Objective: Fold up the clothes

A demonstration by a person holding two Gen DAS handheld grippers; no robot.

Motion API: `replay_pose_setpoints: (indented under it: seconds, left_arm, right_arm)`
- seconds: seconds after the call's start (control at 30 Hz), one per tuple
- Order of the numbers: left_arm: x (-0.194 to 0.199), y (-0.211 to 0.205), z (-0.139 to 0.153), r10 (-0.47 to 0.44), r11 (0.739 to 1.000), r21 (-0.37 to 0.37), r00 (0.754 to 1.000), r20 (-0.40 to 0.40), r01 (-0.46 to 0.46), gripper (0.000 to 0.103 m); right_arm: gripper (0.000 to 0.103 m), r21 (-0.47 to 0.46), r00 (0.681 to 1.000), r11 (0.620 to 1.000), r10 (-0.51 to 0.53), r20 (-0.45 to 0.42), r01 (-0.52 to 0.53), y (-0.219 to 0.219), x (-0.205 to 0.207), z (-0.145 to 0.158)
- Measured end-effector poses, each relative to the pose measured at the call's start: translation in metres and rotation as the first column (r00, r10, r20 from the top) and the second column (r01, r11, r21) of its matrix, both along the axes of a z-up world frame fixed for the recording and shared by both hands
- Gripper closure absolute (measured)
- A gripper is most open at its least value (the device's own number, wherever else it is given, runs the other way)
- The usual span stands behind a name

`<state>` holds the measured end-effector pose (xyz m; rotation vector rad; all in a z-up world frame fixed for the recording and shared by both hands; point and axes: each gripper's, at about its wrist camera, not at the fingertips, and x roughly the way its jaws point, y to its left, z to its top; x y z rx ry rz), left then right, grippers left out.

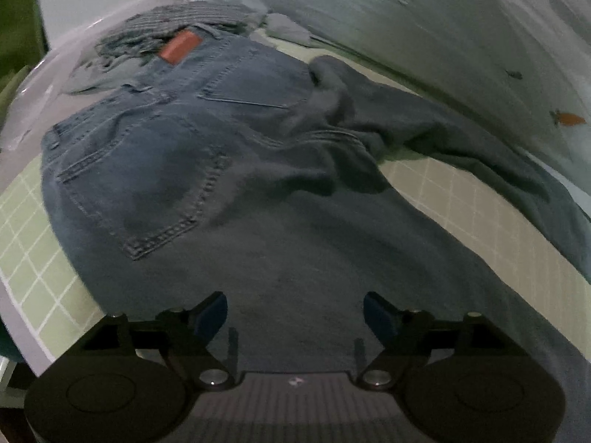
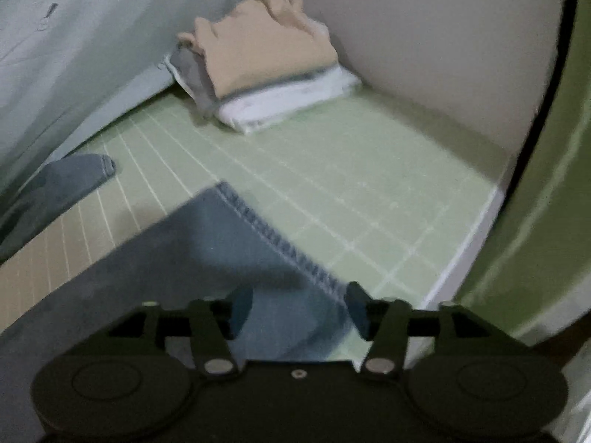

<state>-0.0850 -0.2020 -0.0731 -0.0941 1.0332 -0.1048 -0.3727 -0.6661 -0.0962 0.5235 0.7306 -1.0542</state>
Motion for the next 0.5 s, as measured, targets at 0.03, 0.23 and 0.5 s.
replay_pose_setpoints:
  seconds: [0.03, 0.23, 0.5]
  left_arm:
    - [0.000, -0.003, 0.000, -0.015, 1.000, 0.004, 1.000, -0.004, 0.015, 0.020]
    - [0.004, -0.015, -0.003, -0.066, 0.997, 0.032, 0.997, -0.029, 0.067, 0.017]
    - [0.032, -0.013, -0.011, -0.020, 0.998, 0.058, 0.997, -0.070, 0.024, 0.016]
  right_arm:
    - [0.037, -0.002, 1.000, 1.000, 0.006, 0.003, -0.006, -0.001, 0.003, 0.001]
    - [0.014, 0.010, 0.996, 0.997, 0.083, 0.022, -0.083, -0.001, 0.038, 0.000]
    - [0.001, 0.026, 0.968, 0.969, 0.244, 0.064, -0.246, -0.010, 0.117, -0.003]
